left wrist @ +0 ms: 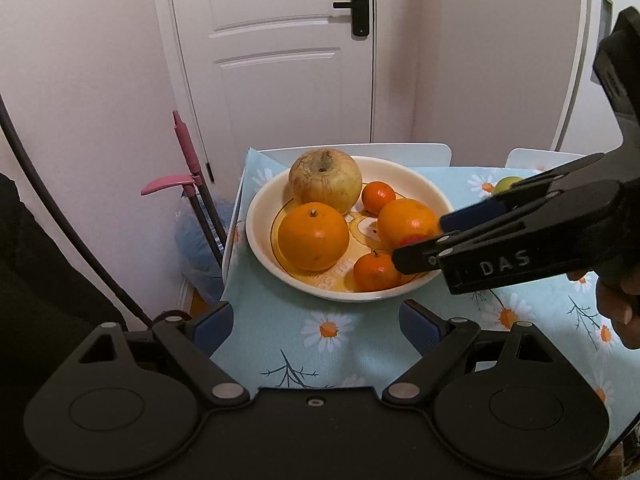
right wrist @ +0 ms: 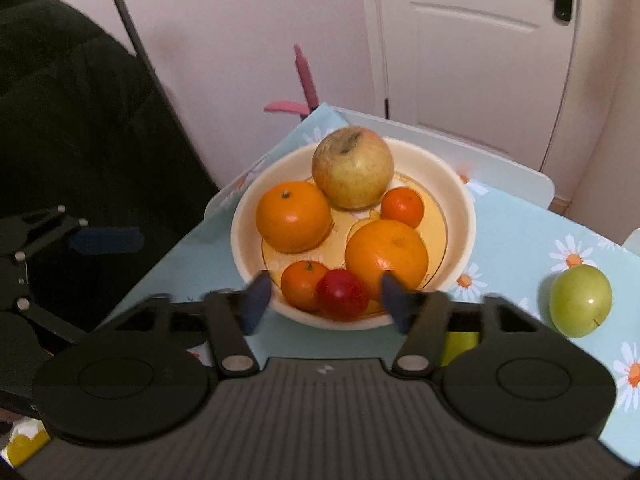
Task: Organize fruits
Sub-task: 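Open both tools to drop the tangerine and tomato into the bowl, then move both open tools back toward the green apple and kiwi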
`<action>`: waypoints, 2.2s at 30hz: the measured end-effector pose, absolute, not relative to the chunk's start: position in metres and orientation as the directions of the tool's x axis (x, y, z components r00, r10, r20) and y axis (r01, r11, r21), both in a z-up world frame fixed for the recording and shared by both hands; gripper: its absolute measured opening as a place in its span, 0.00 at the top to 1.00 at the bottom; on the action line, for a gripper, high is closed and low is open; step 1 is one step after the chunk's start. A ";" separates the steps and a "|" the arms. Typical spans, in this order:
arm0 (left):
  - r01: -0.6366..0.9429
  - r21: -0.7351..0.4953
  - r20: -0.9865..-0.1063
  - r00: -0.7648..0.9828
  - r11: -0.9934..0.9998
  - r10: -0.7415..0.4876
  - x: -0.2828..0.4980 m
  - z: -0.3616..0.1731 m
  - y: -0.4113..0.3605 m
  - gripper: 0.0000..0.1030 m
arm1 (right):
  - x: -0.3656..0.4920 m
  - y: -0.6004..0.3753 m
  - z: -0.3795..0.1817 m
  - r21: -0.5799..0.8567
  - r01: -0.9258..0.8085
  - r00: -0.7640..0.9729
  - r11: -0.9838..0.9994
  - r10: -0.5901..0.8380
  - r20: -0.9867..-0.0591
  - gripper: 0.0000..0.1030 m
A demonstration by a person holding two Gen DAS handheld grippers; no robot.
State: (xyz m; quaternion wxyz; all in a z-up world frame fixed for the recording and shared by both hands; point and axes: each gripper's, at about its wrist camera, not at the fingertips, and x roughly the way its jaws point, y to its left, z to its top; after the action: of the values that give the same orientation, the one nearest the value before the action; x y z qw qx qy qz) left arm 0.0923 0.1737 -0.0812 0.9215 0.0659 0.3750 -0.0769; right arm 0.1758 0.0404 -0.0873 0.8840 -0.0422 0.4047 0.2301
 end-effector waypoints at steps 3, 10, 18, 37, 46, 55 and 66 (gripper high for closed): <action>0.193 0.062 -0.702 0.706 0.979 -0.095 0.089 -0.081 0.175 0.10 | 0.173 0.039 -0.084 0.109 -0.426 0.576 0.898 0.362 -0.733 0.19; 0.214 0.065 -0.695 0.710 0.975 -0.110 0.082 -0.073 0.175 0.10 | 0.160 0.034 -0.070 0.105 -0.374 0.604 0.921 0.328 -0.726 0.19; 0.230 0.063 -0.684 0.719 0.971 -0.126 0.077 -0.059 0.173 0.10 | 0.139 0.020 -0.046 0.108 -0.304 0.650 0.946 0.289 -0.703 0.05; 0.240 0.107 -0.649 0.752 0.965 -0.115 0.070 -0.028 0.120 0.04 | 0.110 -0.069 -0.016 0.018 -0.160 0.737 0.987 0.131 -0.663 0.00; 0.187 0.110 -0.643 0.762 0.976 -0.074 0.069 -0.019 0.062 0.04 | 0.113 -0.150 -0.015 -0.001 -0.138 0.723 0.990 0.100 -0.684 0.00; 0.088 0.101 -0.664 0.748 0.991 0.001 0.082 -0.042 0.004 0.04 | 0.137 -0.218 -0.035 -0.015 -0.175 0.702 0.984 0.114 -0.703 0.00; -0.063 0.087 -0.688 0.718 0.994 0.105 0.112 -0.096 -0.028 0.10 | 0.177 -0.253 -0.079 -0.006 -0.219 0.679 0.976 0.149 -0.719 0.00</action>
State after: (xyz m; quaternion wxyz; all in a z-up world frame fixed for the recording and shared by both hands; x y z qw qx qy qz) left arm 0.1123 -0.0278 -0.0957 0.9263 0.0286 0.3728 0.0454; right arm 0.1768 -0.2529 -0.0792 0.9152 -0.0457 0.3876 0.1005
